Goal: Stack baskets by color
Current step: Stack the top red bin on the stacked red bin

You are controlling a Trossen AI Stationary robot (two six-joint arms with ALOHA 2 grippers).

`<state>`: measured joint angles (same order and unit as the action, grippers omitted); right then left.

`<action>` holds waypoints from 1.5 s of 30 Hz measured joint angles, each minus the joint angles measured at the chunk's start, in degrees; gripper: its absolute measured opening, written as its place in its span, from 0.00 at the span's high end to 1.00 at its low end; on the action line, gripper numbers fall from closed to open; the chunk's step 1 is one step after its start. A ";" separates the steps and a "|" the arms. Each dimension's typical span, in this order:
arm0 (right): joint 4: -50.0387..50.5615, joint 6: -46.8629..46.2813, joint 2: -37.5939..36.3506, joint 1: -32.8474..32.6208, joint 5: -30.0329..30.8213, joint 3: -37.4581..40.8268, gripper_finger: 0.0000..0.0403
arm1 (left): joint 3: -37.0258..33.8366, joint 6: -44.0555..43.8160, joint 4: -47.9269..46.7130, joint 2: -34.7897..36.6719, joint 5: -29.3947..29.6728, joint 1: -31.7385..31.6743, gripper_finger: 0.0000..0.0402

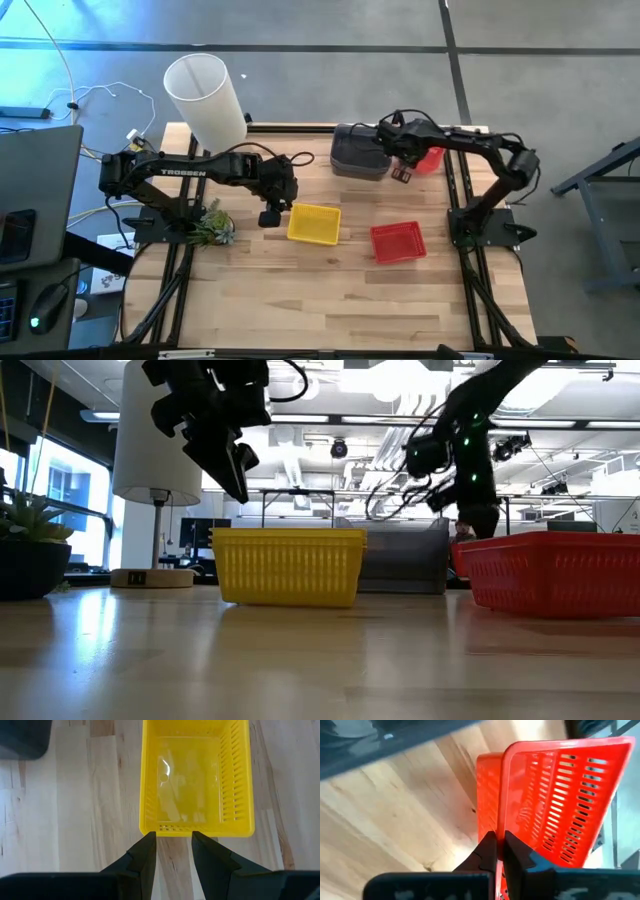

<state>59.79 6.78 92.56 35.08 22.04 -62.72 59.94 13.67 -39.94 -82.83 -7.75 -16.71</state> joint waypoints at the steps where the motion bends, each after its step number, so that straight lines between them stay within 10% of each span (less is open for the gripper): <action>1: 0.57 -0.67 -1.17 -0.28 0.02 0.00 1.00 | 0.00 0.00 0.01 0.00 -0.01 0.00 0.72; 17: 17.05 -23.33 -18.01 -19.24 3.45 -0.11 1.00 | -0.02 -0.02 -0.11 0.00 0.00 0.00 0.72; 45: 20.44 -46.88 -17.04 -50.83 3.06 -2.69 1.00 | -0.02 -4.70 1.15 0.00 0.02 0.00 0.72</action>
<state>80.23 -40.10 75.52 -15.75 25.10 -65.41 59.92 8.97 -38.79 -82.83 -7.73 -16.71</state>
